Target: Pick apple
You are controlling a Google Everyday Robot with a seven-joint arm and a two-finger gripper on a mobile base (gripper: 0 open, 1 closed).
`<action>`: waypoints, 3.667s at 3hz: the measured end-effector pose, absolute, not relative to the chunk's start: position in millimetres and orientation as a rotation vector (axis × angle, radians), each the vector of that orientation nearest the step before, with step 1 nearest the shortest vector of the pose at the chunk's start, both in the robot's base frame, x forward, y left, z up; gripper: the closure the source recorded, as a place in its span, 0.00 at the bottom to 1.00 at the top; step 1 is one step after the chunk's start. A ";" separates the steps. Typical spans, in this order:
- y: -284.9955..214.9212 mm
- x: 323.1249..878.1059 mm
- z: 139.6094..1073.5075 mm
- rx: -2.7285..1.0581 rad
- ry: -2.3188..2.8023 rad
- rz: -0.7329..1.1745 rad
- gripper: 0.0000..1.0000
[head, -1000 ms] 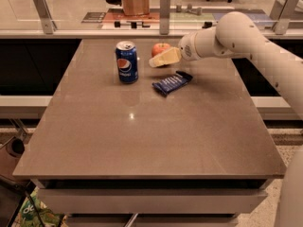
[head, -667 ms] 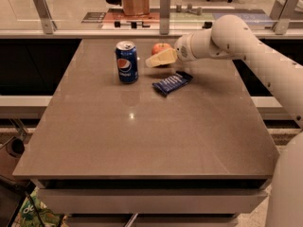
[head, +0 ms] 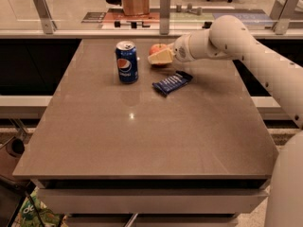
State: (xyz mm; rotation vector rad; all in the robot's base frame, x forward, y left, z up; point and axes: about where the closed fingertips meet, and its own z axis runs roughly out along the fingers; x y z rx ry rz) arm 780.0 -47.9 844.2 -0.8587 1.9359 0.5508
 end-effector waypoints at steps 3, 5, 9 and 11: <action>-39.9 779.9 839.1 -0.868 1.938 0.562 1.00; -45.6 778.9 863.0 -0.850 1.956 0.498 1.00; -82.3 761.2 984.5 -0.795 1.820 0.283 1.00; -85.1 763.1 1006.6 -0.794 1.777 0.260 1.00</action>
Offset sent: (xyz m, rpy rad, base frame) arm 0.0000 0.0024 -0.0015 0.0003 0.0022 0.0033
